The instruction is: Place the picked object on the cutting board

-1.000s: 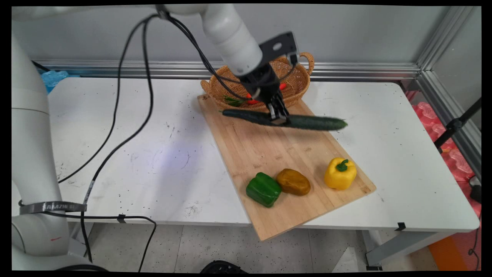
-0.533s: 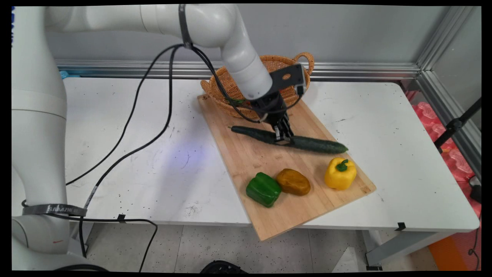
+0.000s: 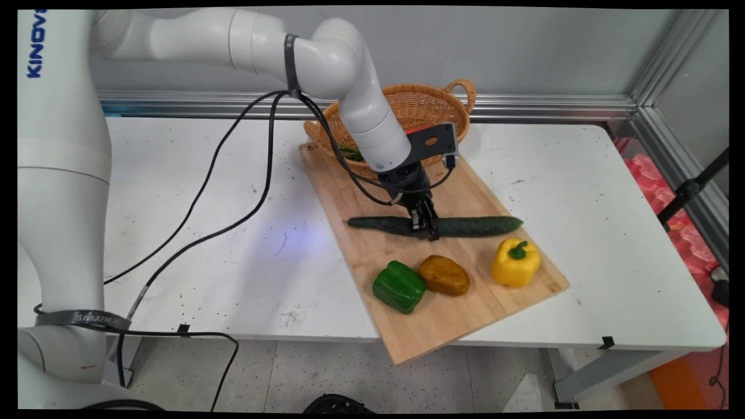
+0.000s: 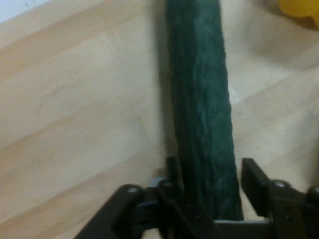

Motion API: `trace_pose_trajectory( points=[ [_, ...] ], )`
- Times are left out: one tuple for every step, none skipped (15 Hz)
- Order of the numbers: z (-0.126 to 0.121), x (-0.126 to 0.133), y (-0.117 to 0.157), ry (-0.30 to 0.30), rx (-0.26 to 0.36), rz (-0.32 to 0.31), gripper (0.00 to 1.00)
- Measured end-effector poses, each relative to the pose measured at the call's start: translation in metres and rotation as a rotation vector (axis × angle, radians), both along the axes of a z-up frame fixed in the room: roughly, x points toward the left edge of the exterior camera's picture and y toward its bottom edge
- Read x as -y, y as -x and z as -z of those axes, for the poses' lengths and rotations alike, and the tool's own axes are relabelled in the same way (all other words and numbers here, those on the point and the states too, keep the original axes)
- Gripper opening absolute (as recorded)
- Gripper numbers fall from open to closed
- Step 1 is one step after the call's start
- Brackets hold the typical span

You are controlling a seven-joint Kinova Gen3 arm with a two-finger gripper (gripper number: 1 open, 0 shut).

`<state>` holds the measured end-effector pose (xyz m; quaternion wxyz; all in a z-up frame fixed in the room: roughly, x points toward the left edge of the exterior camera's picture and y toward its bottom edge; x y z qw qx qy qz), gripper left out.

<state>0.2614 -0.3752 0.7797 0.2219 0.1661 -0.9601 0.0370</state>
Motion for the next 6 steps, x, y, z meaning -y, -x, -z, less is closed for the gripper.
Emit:
trace_pose_trajectory(
  points=[
    [0.0021,-0.0004,-0.0009,-0.002,-0.001,0.0,1.0],
    [0.0038,-0.0008,-0.0017,-0.003,-0.002,0.001,1.0],
    [0.0047,0.0001,-0.0028,-0.003,-0.003,0.001,1.0],
    [0.0051,-0.0005,-0.0047,-0.002,-0.004,0.002,1.0],
    [0.0047,-0.0021,-0.0062,-0.001,-0.005,0.004,1.0],
    [0.0032,-0.0041,-0.0084,0.002,-0.007,0.006,1.0]
  ],
)
